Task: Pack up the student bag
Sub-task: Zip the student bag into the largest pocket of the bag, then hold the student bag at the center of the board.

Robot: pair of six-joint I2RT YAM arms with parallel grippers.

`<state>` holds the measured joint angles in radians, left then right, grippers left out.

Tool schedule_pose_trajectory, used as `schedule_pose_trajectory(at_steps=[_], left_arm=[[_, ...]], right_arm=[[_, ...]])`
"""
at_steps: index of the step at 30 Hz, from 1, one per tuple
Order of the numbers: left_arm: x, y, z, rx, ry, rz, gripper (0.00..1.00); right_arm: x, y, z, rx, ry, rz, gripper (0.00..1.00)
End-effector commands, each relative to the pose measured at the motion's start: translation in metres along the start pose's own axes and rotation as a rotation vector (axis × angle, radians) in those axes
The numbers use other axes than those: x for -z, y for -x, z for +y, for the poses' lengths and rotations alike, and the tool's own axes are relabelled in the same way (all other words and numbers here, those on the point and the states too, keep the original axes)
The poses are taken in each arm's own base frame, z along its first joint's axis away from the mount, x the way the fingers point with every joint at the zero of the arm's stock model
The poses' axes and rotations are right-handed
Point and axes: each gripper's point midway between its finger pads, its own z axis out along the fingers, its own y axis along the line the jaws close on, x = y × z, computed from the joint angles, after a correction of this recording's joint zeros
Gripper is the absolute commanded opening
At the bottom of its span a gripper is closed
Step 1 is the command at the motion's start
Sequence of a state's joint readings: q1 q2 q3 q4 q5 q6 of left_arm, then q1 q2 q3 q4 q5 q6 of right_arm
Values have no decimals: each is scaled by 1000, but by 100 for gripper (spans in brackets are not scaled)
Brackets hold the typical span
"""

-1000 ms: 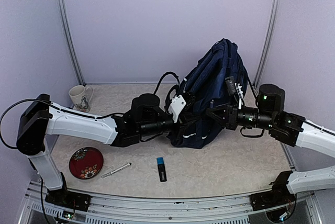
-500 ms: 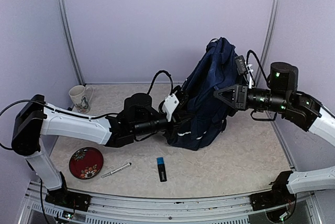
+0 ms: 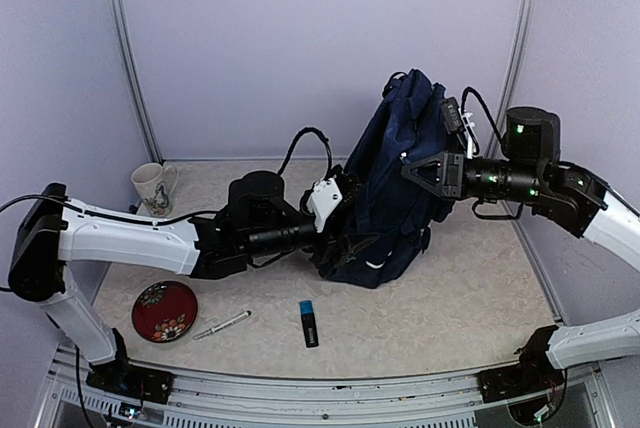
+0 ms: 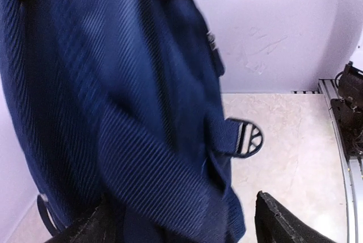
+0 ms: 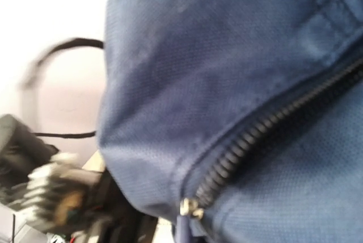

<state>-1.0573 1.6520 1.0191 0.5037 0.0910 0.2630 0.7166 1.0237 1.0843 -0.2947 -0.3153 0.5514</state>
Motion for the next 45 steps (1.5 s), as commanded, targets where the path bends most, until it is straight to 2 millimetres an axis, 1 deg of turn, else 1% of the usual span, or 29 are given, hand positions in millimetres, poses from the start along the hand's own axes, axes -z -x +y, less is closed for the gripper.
schedule_pose_trajectory(at_steps=[1, 2, 3, 5, 6, 7, 9, 11, 13, 14, 15, 16, 17, 19, 20, 22, 23, 25, 27, 29, 30, 32, 34, 36, 38, 41, 43, 44, 45], left_arm=[[6, 90, -13, -129, -22, -159, 83], [2, 103, -5, -120, -6, -176, 83], [-3, 103, 3, -105, 11, -170, 82], [-16, 97, 20, -79, 39, -138, 69], [-22, 93, 25, -67, 41, -116, 63], [-27, 89, 28, -58, 41, -99, 61], [-32, 87, 29, -46, 32, -97, 61], [-32, 94, 25, -49, 9, -135, 60], [-33, 100, 22, -54, -8, -162, 51], [-34, 100, 22, -58, -10, -162, 48], [-35, 98, 22, -61, -14, -153, 47], [-35, 95, 19, -66, -31, -144, 48], [-33, 93, 17, -69, -51, -143, 52], [-23, 91, 8, -64, -118, -172, 65], [-16, 91, 5, -68, -152, -192, 69], [-6, 88, 2, -86, -187, -213, 72], [-5, 86, 4, -95, -185, -205, 72], [-15, 78, 13, -103, -143, -163, 69], [-28, 75, 27, -98, -64, -117, 63], [-37, 79, 41, -87, 10, -107, 57], [-39, 83, 45, -82, 26, -119, 55], [-38, 96, 46, -79, 25, -176, 52], [-37, 107, 40, -84, 7, -225, 51], [-38, 114, 38, -85, 3, -247, 50], [-41, 117, 36, -82, -1, -252, 41], [-40, 121, 36, -57, 0, -286, 20], [-37, 127, 32, -39, -32, -319, 4], [-36, 128, 29, -33, -53, -329, 0], [-36, 129, 27, -29, -69, -332, 0]], right_arm=[[13, 48, 38, 72, 126, -132, 0], [12, 47, 39, 71, 131, -126, 0], [12, 47, 40, 72, 137, -122, 0], [11, 45, 42, 70, 153, -111, 0], [11, 45, 44, 67, 162, -106, 0], [11, 44, 46, 65, 173, -100, 0], [9, 42, 47, 60, 182, -87, 0], [7, 41, 46, 56, 181, -72, 0], [4, 38, 46, 53, 189, -55, 0], [4, 38, 49, 54, 203, -53, 0], [5, 39, 53, 55, 221, -53, 0], [7, 41, 56, 55, 235, -59, 0], [9, 43, 58, 56, 236, -66, 0], [15, 49, 57, 65, 216, -90, 0], [16, 51, 57, 70, 203, -97, 0], [17, 52, 55, 73, 189, -98, 0], [17, 52, 56, 71, 190, -96, 0], [13, 50, 56, 64, 204, -82, 0], [10, 47, 58, 56, 224, -70, 0], [8, 46, 59, 52, 235, -61, 0], [7, 45, 58, 49, 236, -57, 0], [7, 44, 57, 47, 234, -55, 0], [6, 43, 57, 45, 232, -52, 0], [3, 40, 56, 44, 236, -40, 0], [-1, 38, 56, 44, 245, -26, 0], [-5, 33, 53, 47, 245, -3, 1], [-7, 29, 50, 64, 232, 9, 13], [-7, 27, 48, 82, 226, 15, 18], [-6, 25, 48, 106, 223, 20, 22]])
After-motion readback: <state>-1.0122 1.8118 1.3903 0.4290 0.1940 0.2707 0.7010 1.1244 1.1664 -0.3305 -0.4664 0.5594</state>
